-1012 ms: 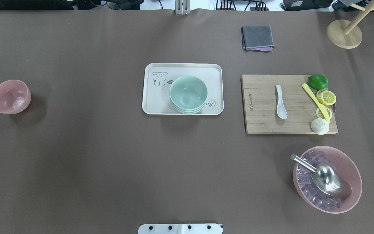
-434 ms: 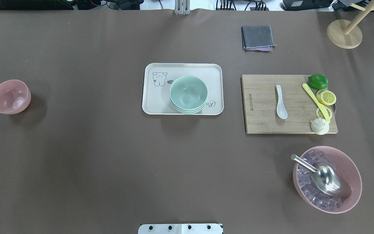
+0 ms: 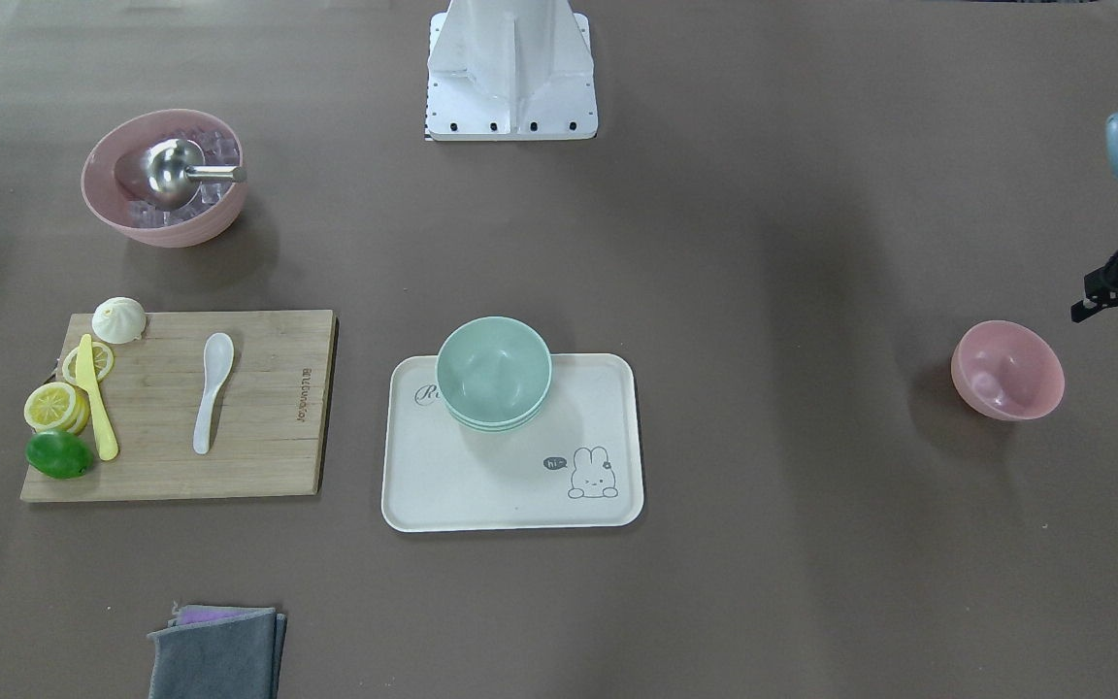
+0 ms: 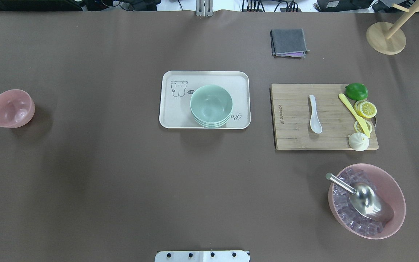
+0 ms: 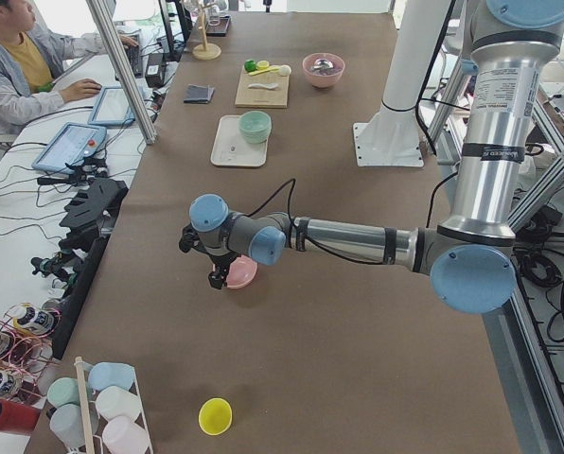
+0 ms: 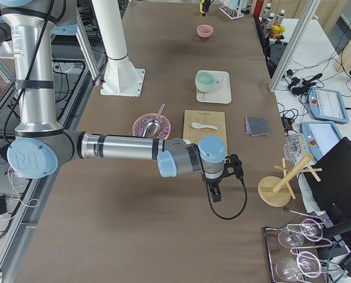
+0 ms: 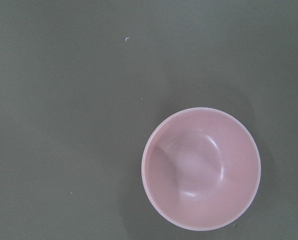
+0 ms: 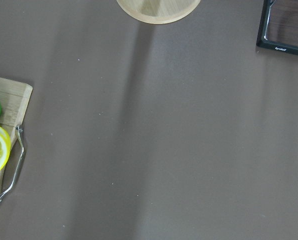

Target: Stack pink bowl on green and place spoon

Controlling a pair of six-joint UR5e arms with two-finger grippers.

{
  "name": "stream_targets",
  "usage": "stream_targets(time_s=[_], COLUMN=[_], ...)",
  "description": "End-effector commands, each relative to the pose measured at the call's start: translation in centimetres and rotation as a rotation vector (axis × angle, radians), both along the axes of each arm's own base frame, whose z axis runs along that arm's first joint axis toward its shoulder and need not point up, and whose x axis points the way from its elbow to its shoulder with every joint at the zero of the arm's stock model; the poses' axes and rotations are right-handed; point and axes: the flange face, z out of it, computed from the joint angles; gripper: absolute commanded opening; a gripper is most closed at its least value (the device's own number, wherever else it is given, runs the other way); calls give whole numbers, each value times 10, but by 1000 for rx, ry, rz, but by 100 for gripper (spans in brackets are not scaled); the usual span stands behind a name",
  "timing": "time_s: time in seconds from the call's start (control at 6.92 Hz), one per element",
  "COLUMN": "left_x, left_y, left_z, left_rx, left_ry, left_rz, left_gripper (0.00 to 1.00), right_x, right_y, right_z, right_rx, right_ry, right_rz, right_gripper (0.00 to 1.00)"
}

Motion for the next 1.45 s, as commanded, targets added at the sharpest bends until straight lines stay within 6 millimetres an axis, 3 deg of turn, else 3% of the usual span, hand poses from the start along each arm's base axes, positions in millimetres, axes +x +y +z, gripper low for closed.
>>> stream_targets(time_s=[0.0,0.14,0.43,0.58,0.72,0.87,1.01,1.16,1.3], left_x=[38,52,77,82,83,83,85,92,102], left_y=[-23,-20,-17,-16,-15,-14,-19,-33,-52], left_z=[36,47,44,44,47,49,38,8,-61], left_rx=[4,-2,-30,-31,-35,-39,-26,11,19], left_ry=[-54,-55,-54,-54,-56,-58,-50,-25,14], left_rz=[22,37,46,53,57,57,53,54,-8], left_gripper=[97,93,80,16,3,0,0,0,0], right_x=[-3,-3,-3,-3,-3,-2,-2,-2,-10], right_y=[0,0,0,1,8,11,16,17,16], right_z=[-1,-1,0,-1,0,-3,-8,-17,-30], right_rx=[1,1,0,1,-1,5,13,1,-16], right_ry=[-4,-4,-2,-2,-4,-4,-5,-13,-31], right_rz=[-6,-6,-6,-6,-5,-5,-4,22,45], right_gripper=[100,100,100,100,100,100,100,100,100])
